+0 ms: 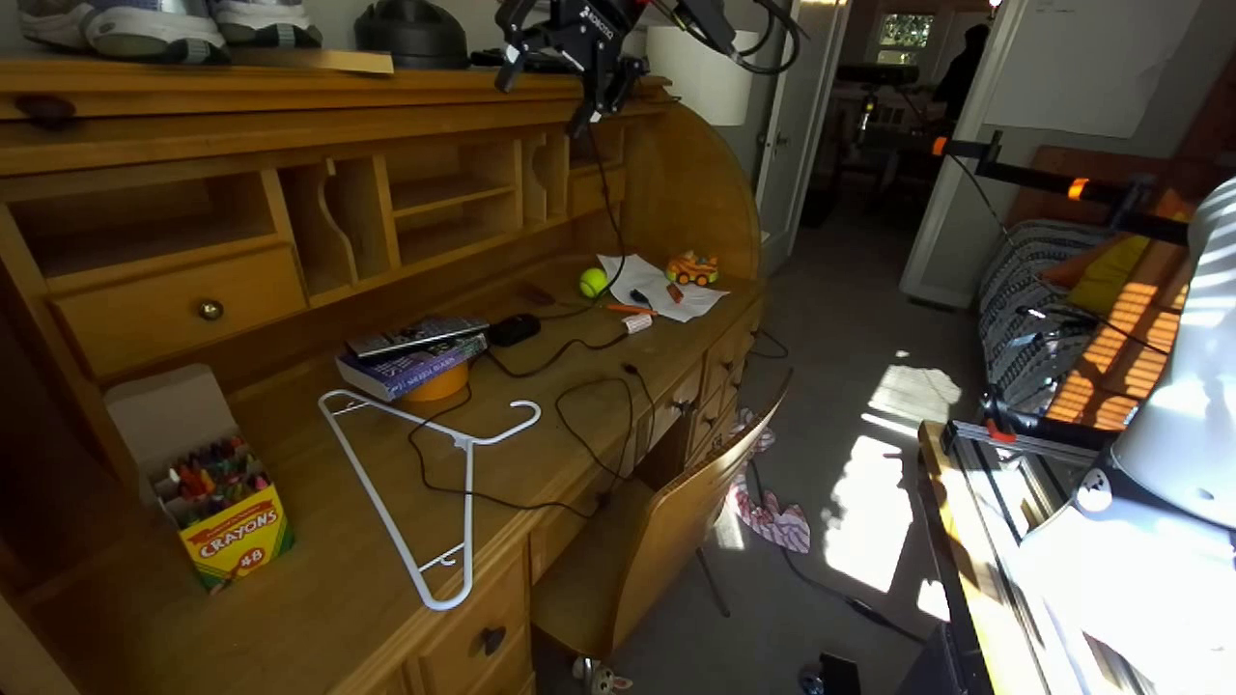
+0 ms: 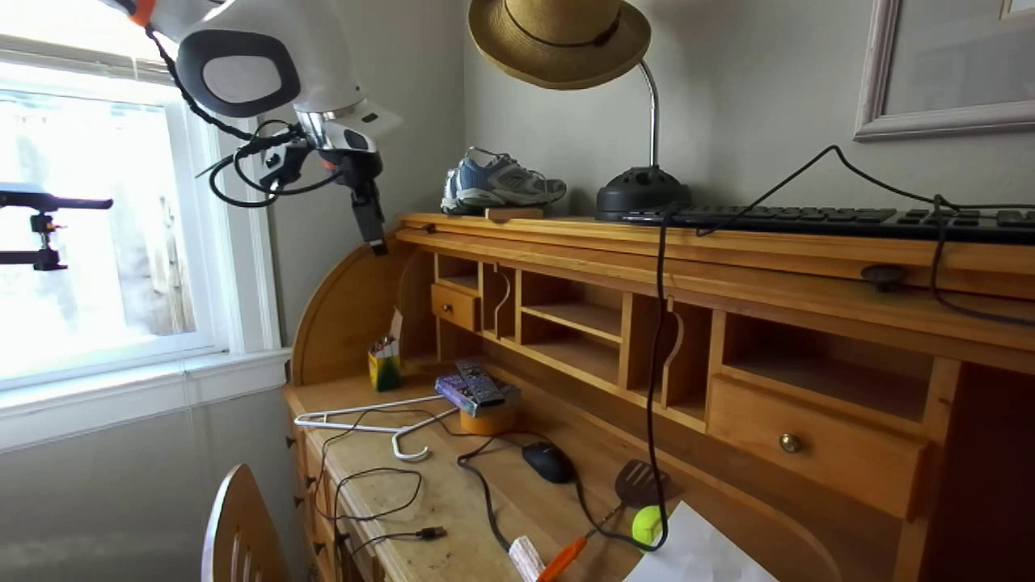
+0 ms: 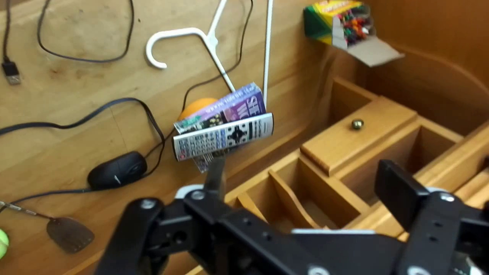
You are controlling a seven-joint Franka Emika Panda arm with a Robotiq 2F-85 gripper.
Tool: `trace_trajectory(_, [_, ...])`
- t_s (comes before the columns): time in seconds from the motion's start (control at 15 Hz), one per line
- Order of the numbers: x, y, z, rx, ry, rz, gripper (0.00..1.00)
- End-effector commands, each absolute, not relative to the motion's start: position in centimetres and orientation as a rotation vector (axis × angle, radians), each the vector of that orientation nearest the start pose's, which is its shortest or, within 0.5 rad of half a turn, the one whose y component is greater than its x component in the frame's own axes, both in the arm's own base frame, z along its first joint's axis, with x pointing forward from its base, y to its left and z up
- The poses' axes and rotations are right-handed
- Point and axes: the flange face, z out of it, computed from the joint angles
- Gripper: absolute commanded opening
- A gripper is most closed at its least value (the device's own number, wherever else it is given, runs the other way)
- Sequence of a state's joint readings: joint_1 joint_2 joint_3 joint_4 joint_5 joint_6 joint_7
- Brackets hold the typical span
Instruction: Put the white book on the desktop.
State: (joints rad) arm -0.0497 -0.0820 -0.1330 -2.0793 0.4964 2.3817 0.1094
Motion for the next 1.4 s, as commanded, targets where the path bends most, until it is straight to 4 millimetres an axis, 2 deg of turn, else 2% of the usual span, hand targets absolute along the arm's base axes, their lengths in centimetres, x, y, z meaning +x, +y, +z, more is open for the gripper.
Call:
trace_trajectory(0.0, [59.3, -10.5, 51.1, -2.4, 0.947, -0.663, 1.0])
trace_trajectory(0.13, [61.2, -10.7, 51.3, -2.309, 1.013, -0.774, 1.0])
trace_trajectory(0.2, [59.2, -10.6, 51.5, -2.393, 0.943, -0.716, 1.0])
trace_trajectory(0.33, [59.8, -10.4, 51.3, -2.39, 0.945, -0.727, 1.0])
trace_trajectory(0.67, [59.7, -10.5, 51.6, -2.387, 0.945, -0.733, 1.0])
trace_trajectory(1.07, [63.8, -12.3, 53.5, -2.168, 1.071, -0.787, 1.0])
trace_trajectory(1.33, [66.4, -13.6, 53.3, -2.068, 1.103, -0.81, 1.0])
